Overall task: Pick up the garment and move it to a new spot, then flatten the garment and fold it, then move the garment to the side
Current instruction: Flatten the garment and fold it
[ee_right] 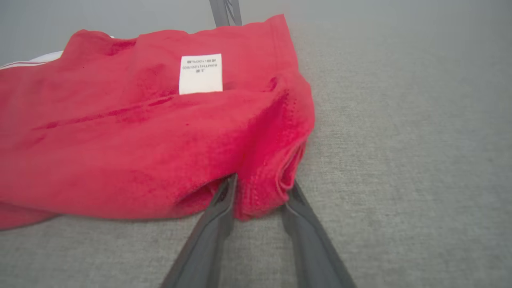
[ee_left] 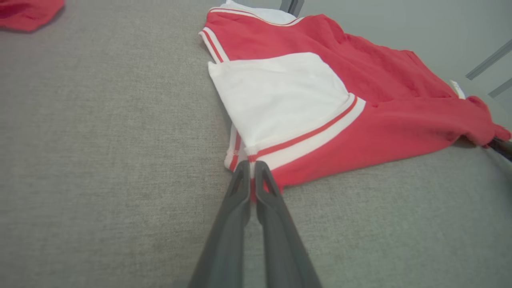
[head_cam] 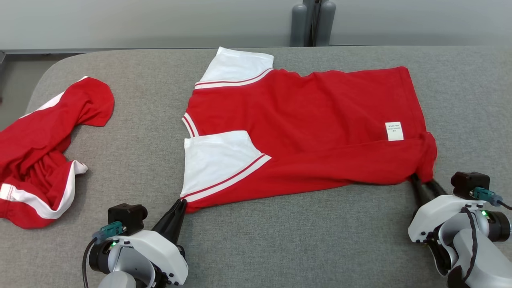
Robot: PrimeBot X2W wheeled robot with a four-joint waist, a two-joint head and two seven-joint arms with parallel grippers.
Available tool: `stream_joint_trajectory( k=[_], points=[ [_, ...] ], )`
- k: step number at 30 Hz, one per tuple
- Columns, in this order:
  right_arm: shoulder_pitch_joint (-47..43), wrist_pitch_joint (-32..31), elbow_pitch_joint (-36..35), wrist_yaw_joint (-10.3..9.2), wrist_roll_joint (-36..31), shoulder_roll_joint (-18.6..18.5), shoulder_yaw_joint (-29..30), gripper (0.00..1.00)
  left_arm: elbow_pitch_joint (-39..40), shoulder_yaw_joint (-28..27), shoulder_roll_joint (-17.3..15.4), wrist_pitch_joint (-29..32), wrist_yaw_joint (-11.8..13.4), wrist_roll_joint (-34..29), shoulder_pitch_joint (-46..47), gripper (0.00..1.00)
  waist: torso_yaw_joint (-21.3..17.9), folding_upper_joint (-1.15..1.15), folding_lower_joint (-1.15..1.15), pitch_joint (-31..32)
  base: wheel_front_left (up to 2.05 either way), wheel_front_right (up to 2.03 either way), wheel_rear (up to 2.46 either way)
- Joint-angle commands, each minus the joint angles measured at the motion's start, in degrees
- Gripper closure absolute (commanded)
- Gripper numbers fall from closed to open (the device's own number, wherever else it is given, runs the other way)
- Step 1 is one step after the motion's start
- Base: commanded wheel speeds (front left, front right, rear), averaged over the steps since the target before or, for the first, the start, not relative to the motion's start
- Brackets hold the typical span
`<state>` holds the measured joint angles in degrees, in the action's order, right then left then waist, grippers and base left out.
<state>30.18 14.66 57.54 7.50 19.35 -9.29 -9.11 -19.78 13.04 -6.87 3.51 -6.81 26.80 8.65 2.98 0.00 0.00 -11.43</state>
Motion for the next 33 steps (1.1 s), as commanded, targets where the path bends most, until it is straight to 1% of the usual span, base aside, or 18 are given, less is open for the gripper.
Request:
stream_joint_trajectory(
  k=[1,5,12,16,21,27,31,33],
  points=[
    [0.21,0.07,0.51,-0.02,0.75,-0.82,-0.57,1.0,0.22,-0.08,-0.67,-0.28,0.29,-0.44,0.54,1.0,0.14,0.0,0.0,-0.03,0.0,0.0,0.0],
    [-1.1,0.37,0.38,-0.02,3.96,-3.03,-2.76,1.0,0.33,0.21,-1.09,-0.82,0.35,-0.85,0.73,1.0,0.42,0.0,0.0,0.36,0.0,0.0,0.0],
    [-6.07,0.54,-3.99,-0.03,10.95,-7.2,-5.25,1.0,2.12,0.34,-2.15,-0.66,0.53,-0.64,-1.9,1.0,-0.41,0.0,0.0,1.75,0.0,0.0,0.0],
    [-9.27,-0.55,-6.97,-0.04,14.26,-9.36,-7.11,1.0,5.0,0.63,-3.14,0.92,1.2,-0.48,-4.73,1.0,-1.16,0.0,0.0,2.16,0.0,0.0,0.0],
    [-14.01,-2.2,-11.05,-0.05,17.34,-11.37,-8.21,1.0,10.19,0.91,-3.43,3.63,2.68,0.49,-9.83,1.0,-1.44,0.0,0.0,2.58,0.0,0.0,0.0],
    [-21.01,-3.57,-16.79,-0.08,18.62,-13.25,-6.61,1.0,17.84,1.83,-4.15,7.99,4.75,0.98,-15.59,1.0,-0.91,0.0,0.0,3.05,0.0,0.0,0.0],
    [-25.67,-6.47,-21.12,-0.08,17.45,-14.01,-5.13,1.0,22.23,2.17,-4.0,10.95,5.71,2.65,-18.66,1.0,-0.62,0.0,0.0,3.36,0.0,0.0,0.0],
    [-26.5,-6.98,-22.33,-0.08,17.01,-14.12,-4.4,1.0,22.91,2.0,-4.02,11.25,6.02,2.84,-19.18,1.0,-0.65,0.0,0.0,3.46,0.0,0.0,0.0]
  ],
)
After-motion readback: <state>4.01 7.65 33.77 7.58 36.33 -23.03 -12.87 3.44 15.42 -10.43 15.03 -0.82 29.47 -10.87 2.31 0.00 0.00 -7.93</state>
